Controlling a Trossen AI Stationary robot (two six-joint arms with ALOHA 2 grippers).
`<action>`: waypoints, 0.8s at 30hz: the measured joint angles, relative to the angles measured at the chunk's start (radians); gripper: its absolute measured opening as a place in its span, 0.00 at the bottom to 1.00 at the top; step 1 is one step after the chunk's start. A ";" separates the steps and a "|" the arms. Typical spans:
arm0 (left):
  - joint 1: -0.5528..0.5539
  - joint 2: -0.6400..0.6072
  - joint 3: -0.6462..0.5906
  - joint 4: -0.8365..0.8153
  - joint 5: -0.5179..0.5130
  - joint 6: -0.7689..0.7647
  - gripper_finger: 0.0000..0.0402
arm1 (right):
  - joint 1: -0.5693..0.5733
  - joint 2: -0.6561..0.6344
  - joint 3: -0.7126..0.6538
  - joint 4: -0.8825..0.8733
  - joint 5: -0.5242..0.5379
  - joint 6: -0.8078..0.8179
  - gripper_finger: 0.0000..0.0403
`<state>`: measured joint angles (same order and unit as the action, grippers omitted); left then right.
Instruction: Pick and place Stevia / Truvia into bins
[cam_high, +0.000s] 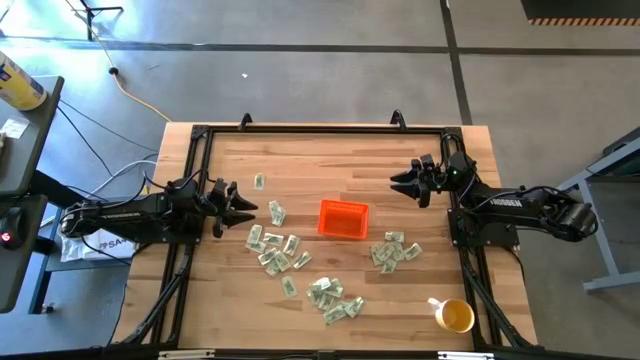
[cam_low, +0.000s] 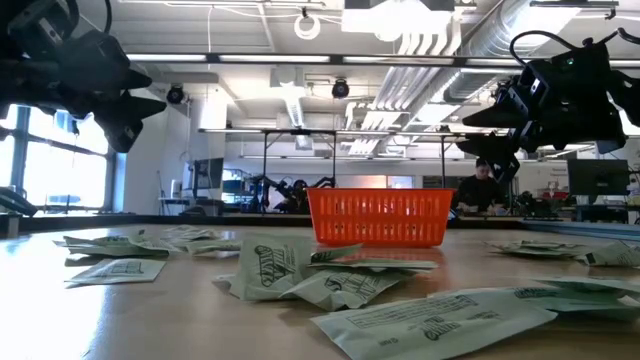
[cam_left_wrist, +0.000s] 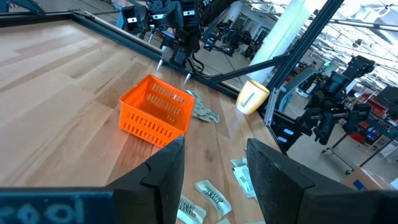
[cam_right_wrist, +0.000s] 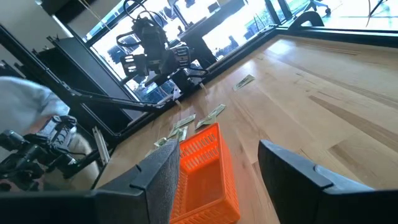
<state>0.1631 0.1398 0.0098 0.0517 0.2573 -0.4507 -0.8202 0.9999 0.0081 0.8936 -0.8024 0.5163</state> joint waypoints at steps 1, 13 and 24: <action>0.000 0.000 0.000 0.000 0.000 0.000 0.52 | 0.000 0.000 0.000 0.000 0.000 0.000 0.52; 0.000 0.000 0.000 0.000 0.000 0.000 0.52 | 0.000 0.000 0.000 0.000 0.000 0.000 0.52; 0.000 0.000 0.000 0.046 -0.214 -0.517 0.52 | 0.000 0.000 0.000 0.000 0.000 0.000 0.52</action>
<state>0.1635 0.1396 0.0101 0.0972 0.0433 -0.9678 -0.8200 1.0000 0.0082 0.8936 -0.8024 0.5163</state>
